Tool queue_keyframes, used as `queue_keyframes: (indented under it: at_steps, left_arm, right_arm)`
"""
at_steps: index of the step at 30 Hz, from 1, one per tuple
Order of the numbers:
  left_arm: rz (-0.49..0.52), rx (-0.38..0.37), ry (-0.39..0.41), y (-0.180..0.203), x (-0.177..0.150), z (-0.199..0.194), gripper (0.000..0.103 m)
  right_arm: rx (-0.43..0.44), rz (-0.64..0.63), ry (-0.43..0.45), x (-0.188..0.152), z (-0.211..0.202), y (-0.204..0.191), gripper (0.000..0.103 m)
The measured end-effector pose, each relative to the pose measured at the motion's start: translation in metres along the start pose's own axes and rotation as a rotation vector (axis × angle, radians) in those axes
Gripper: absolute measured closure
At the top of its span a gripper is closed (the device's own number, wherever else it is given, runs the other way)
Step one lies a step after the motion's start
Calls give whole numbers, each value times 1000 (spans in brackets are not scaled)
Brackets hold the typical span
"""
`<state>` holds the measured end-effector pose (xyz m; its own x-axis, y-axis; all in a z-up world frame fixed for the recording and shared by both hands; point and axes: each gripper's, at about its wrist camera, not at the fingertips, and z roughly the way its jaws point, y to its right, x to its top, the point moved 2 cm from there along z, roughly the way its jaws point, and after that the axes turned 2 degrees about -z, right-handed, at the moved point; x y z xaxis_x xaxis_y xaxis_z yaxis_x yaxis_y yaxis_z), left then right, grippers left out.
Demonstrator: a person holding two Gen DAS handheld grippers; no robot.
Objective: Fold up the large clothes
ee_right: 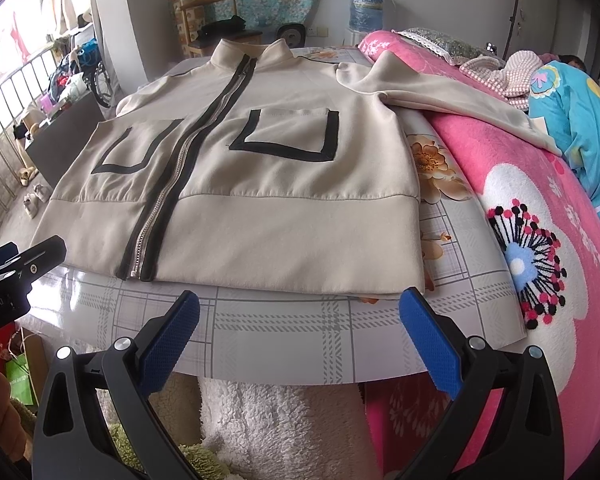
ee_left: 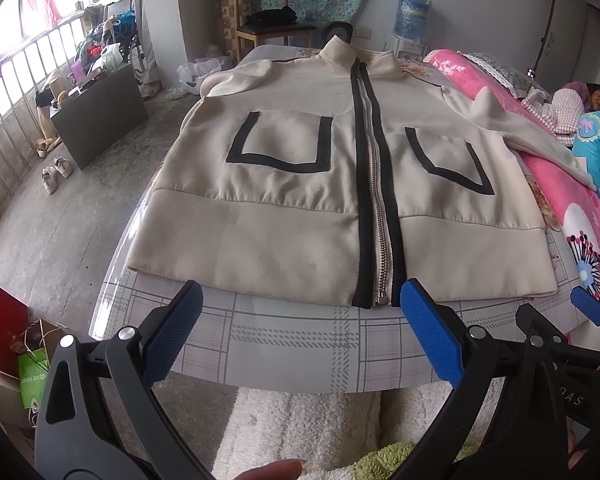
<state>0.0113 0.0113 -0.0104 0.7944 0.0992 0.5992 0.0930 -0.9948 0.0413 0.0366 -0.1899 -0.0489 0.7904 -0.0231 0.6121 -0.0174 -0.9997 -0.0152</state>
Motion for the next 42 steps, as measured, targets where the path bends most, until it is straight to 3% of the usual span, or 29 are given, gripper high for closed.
queue_keyframes:
  at_steps: [23,31,38,42]
  left_arm:
    - [-2,27,-38,-3,-2,21,7]
    - [16,66,-87,-14,3,59,7]
    - [54,123,-93,-16,17,97,7]
    - [66,111,-64,-15,22,103,7]
  right_arm:
    - [-6,0,-13,6,10,4,5]
    - [-24,5,13,19,23,15,5]
    - [-7,0,-33,33,59,19,5]
    - [5,-8,-60,35,78,19,5]
